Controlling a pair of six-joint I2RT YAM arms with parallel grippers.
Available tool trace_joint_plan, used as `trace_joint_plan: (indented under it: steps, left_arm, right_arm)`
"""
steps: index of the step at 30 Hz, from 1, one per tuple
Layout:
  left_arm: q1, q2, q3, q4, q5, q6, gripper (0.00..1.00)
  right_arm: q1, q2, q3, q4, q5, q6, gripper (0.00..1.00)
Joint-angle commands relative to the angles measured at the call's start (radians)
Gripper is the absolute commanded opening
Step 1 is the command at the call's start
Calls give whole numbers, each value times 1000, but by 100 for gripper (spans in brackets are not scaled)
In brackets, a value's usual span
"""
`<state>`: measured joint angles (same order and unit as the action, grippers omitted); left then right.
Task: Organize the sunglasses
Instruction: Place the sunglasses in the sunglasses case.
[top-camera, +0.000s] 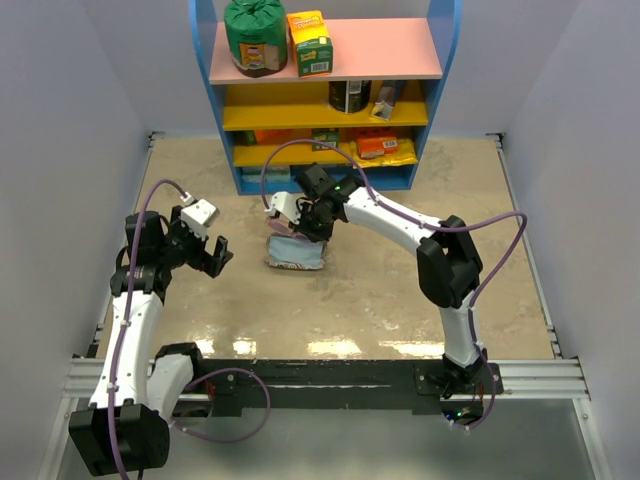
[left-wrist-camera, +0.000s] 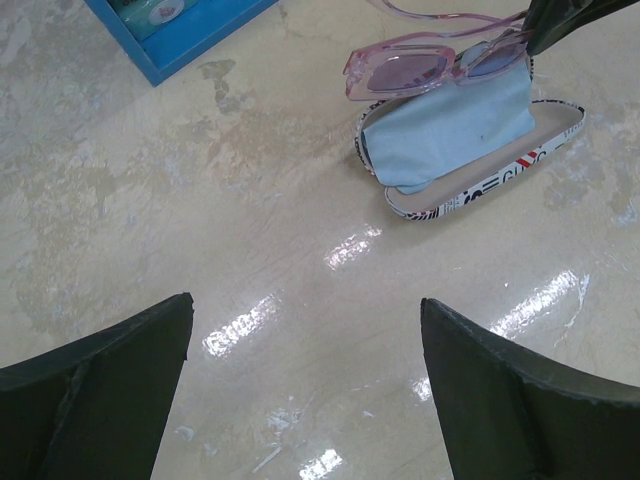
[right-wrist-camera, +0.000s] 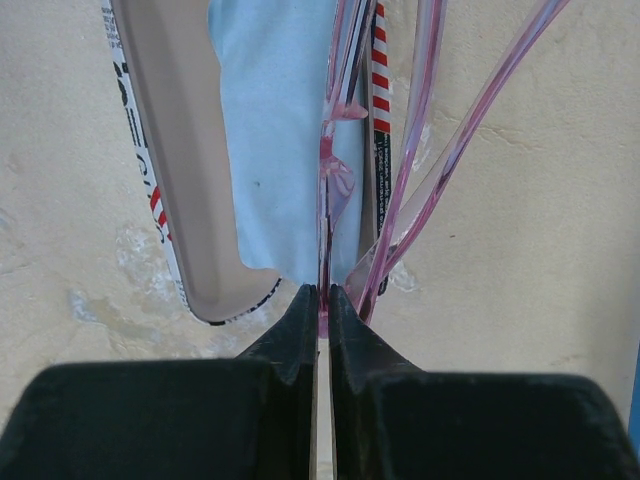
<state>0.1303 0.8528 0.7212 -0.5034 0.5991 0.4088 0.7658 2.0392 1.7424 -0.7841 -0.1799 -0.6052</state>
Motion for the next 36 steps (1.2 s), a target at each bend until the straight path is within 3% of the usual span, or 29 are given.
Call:
trace_joint_plan:
  steps: [1, 14, 36]
  left_arm:
    - [14, -3, 1, 16, 30, 19, 99]
    - [19, 9, 3, 16, 30, 18, 99]
    - [22, 19, 6, 16, 31, 18, 99]
  right_arm:
    - [6, -16, -6, 13, -3, 1, 0]
    - [18, 55, 49, -118, -35, -65, 0]
    - [32, 113, 114, -175, -47, -91, 0]
